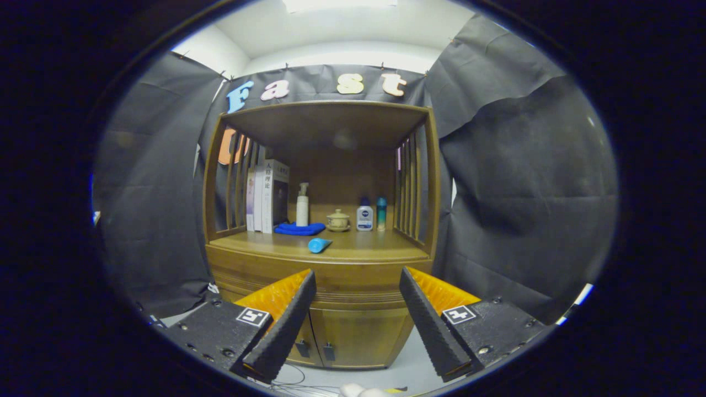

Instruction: Pull open the drawer, take out the items inside it, and place them on the countertop above the cabinet.

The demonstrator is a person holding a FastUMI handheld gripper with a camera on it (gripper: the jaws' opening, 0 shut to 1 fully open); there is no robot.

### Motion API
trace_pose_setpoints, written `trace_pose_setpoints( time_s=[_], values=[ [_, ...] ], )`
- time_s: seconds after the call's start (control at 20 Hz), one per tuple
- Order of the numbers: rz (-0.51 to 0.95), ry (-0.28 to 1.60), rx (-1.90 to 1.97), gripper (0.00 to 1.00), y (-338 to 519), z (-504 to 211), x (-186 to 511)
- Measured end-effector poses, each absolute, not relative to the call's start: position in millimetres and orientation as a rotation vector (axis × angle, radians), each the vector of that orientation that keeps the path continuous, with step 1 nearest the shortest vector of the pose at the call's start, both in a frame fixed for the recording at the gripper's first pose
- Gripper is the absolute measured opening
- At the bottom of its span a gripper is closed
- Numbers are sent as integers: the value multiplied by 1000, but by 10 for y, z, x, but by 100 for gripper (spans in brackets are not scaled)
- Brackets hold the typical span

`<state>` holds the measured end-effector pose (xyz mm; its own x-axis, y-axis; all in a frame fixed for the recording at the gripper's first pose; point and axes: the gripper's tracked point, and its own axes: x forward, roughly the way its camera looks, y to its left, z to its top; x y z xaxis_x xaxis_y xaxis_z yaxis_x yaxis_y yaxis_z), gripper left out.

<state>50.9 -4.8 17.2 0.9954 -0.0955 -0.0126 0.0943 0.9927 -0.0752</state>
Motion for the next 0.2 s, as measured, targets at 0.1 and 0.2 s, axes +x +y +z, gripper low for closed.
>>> trace_pose_setpoints(
  time_s=[0.1,0.2],
  values=[
    [-98,28,-76,99,-74,134,459],
    [-91,41,-55,99,-108,105,295]
  ],
)
